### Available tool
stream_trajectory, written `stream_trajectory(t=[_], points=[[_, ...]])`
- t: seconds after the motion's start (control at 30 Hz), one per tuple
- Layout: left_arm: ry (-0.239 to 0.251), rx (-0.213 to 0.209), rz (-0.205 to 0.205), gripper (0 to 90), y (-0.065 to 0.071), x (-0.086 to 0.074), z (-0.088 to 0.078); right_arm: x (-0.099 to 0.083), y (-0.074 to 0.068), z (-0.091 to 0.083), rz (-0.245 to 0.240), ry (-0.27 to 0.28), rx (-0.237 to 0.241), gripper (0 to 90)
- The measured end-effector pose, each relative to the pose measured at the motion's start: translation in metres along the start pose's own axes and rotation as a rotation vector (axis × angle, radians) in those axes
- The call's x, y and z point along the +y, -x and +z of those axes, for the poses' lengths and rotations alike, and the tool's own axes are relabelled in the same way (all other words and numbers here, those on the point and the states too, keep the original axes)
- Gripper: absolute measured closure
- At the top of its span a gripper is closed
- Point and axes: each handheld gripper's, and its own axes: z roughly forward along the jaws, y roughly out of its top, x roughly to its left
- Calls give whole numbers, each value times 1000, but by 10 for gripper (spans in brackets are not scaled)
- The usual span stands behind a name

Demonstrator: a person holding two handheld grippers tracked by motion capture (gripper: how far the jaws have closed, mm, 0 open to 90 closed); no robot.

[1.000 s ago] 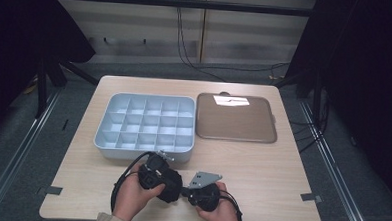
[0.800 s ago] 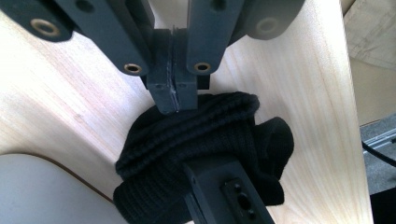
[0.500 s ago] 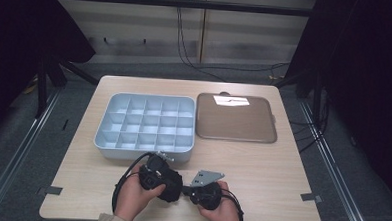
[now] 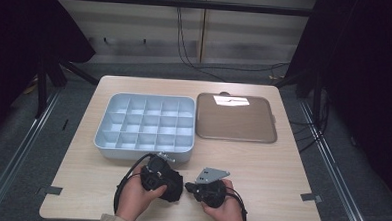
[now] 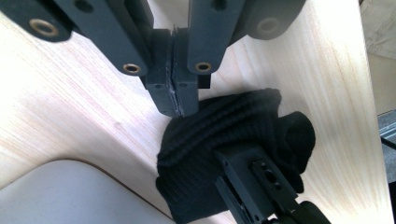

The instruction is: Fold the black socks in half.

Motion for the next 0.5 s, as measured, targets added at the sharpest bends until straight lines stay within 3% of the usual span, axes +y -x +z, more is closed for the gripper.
stream_trajectory(t=[0.5], points=[[17,1,-2,827,0,-1,2,-2,3,-3,13,-3,-11,892]])
